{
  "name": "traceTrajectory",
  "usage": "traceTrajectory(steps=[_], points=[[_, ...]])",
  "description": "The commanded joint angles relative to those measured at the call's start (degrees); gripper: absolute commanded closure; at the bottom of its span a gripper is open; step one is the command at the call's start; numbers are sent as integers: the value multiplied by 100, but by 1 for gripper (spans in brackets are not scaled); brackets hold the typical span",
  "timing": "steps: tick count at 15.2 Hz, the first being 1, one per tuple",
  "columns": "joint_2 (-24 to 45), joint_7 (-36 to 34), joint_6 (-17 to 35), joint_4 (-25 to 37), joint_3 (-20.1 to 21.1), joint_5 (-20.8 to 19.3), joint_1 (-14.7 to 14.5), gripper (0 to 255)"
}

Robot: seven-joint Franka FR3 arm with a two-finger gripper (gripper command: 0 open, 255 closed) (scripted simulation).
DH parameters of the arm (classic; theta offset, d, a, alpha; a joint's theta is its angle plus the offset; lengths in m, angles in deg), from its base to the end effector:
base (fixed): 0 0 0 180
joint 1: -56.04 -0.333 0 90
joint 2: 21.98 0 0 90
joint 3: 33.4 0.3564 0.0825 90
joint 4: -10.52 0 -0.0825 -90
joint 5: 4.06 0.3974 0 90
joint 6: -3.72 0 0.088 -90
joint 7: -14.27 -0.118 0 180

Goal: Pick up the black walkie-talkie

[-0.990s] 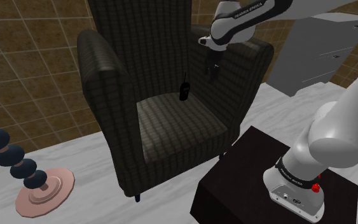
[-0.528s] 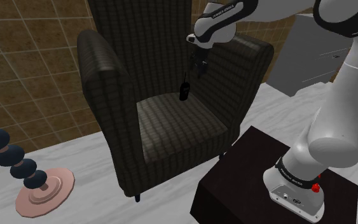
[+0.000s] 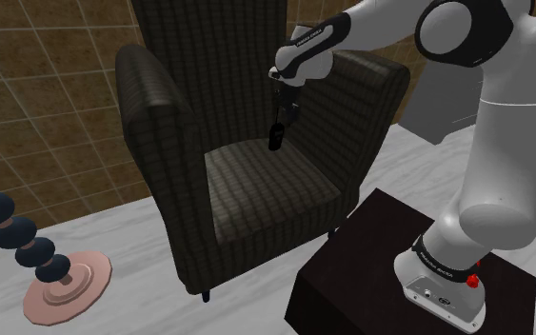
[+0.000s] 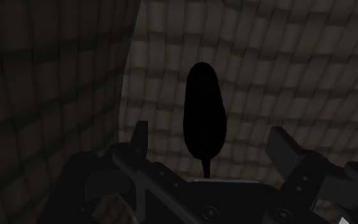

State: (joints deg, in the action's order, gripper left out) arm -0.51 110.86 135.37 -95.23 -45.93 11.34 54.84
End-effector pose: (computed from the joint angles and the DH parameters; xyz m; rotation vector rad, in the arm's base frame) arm 0.6615 -0.1126 0.3546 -2.4560 -1.9382 -0.2477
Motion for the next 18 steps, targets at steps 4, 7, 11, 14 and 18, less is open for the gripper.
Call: traceTrajectory(steps=[4,7,11,14,18], points=[[199,101,280,-89,49,102,27,0],[200,103,279,-88,48,102,29,255],[199,102,277,-87,48,101,29,255],[201,101,279,-87,49,102,28,255],[71,41,101,-31,18,37,9,255]])
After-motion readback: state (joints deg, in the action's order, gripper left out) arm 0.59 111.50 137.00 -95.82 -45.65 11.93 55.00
